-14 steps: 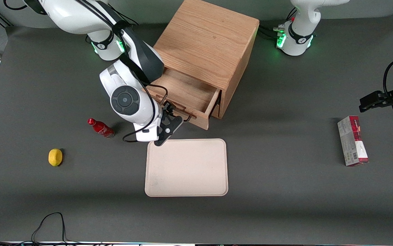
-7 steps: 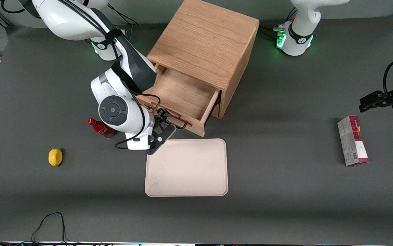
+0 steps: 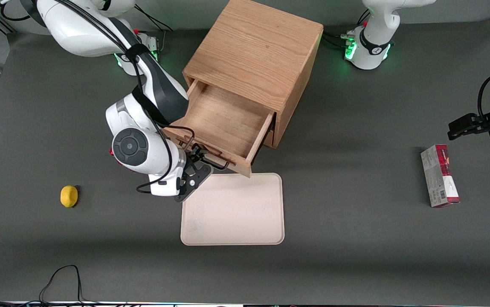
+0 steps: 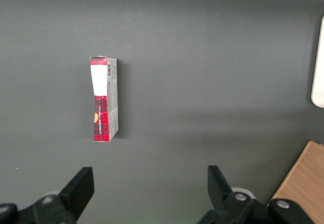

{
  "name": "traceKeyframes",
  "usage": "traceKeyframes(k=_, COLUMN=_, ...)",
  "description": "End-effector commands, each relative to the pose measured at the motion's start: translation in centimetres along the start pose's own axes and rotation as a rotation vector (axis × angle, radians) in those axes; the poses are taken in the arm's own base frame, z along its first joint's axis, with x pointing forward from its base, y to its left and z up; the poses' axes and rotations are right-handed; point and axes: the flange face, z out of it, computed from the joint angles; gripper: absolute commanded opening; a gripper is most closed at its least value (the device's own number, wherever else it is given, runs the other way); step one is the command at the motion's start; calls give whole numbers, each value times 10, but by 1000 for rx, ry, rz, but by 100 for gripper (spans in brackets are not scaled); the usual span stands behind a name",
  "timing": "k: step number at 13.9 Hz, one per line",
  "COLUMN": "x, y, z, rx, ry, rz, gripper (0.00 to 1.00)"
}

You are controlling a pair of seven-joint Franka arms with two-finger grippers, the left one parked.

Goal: Open upper drawer
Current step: 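Pull the upper drawer outward from the cabinet with the right gripper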

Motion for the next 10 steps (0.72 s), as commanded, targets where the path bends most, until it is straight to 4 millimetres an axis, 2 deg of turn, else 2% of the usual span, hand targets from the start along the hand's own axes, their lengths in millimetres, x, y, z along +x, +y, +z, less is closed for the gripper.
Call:
traceKeyframes(k=1, x=6, y=25, z=1, rx=20, ry=24, rz=10, gripper=99)
traceKeyframes(k=8, x=10, y=54, z=10, rx=24, ry=57, rz=57, gripper=100)
traceKeyframes(k=10, x=11, y=57, z=9, rx=37, ry=73, rz=65, gripper=100)
